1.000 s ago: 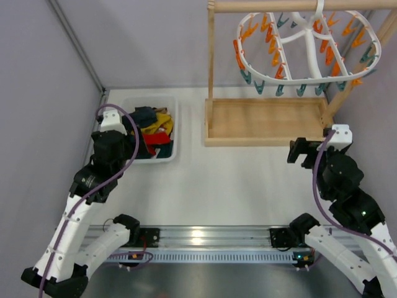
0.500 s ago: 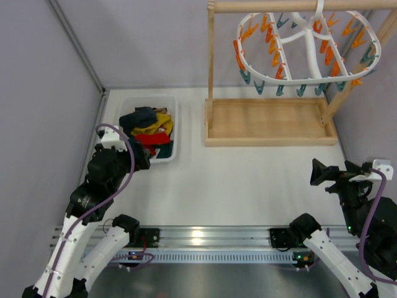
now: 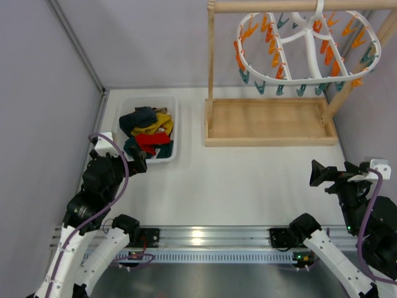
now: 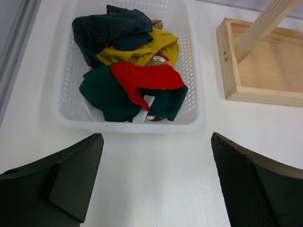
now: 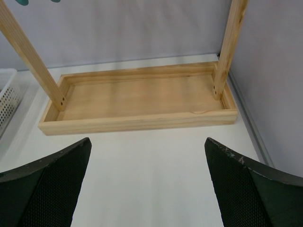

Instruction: Remove the socks clipped to the hanger

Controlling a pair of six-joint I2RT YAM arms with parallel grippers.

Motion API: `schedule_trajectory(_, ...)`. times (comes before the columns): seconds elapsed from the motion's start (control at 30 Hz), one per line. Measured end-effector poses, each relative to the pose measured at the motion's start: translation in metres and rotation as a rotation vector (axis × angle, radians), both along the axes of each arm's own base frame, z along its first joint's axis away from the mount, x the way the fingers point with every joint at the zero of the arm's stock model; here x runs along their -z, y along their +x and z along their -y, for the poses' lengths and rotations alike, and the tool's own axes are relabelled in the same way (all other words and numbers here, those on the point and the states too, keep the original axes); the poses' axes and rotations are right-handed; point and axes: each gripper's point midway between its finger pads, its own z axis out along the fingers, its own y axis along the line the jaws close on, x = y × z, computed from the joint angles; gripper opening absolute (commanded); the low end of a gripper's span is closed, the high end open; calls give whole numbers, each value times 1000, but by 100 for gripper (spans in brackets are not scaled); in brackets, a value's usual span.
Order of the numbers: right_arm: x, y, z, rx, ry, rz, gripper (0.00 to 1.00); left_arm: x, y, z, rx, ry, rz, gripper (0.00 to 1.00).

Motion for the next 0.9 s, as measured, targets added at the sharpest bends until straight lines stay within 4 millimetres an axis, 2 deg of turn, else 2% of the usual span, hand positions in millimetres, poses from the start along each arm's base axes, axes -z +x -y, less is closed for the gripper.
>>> schedule_trajectory(0.9, 3, 1, -1, 0, -16, -16, 99, 1, 0, 3, 10, -9, 0, 99)
